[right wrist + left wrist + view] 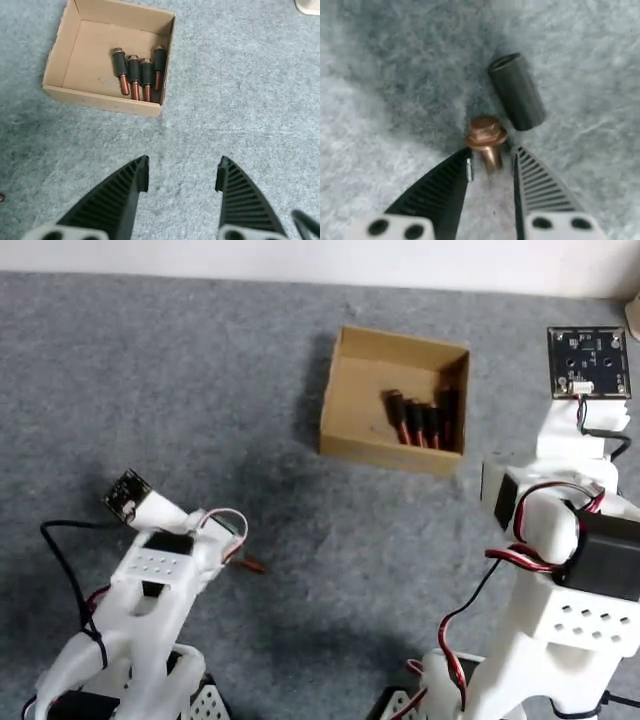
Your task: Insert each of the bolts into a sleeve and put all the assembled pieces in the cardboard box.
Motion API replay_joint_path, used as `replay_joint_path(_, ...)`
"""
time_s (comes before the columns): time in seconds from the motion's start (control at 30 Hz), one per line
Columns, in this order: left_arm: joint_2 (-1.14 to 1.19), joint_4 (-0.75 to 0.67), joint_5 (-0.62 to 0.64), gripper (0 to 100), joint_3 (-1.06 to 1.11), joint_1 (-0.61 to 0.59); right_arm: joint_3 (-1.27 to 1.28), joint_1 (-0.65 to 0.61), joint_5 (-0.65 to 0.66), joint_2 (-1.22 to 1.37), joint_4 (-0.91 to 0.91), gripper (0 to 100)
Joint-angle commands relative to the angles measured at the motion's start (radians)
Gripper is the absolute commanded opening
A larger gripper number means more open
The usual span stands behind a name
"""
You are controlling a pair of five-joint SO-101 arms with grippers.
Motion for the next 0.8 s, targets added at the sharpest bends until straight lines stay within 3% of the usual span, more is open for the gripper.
replay_joint_path(0.0,-0.013,-0.029,-0.005,14,0.012,-0.012,-0.004,0.012,0.017,-0.012,0.018,20.6)
replay_joint_path(0.13,-0.008,-0.023,-0.005,14,0.013,-0.012,-0.004,0.012,0.017,-0.012,0.018,20.6)
replay_joint_path(0.47,-0.008,0.172,-0.003,13,0.007,0.077,-0.004,0.012,0.017,-0.012,0.018,20.6)
replay_joint_path(0.63,-0.008,0.176,-0.003,13,0.005,0.090,-0.004,0.012,0.017,-0.012,0.018,20.1)
replay_joint_path(0.77,-0.015,0.173,0.000,14,0.007,0.059,-0.004,0.012,0.017,-0.012,0.018,14.2)
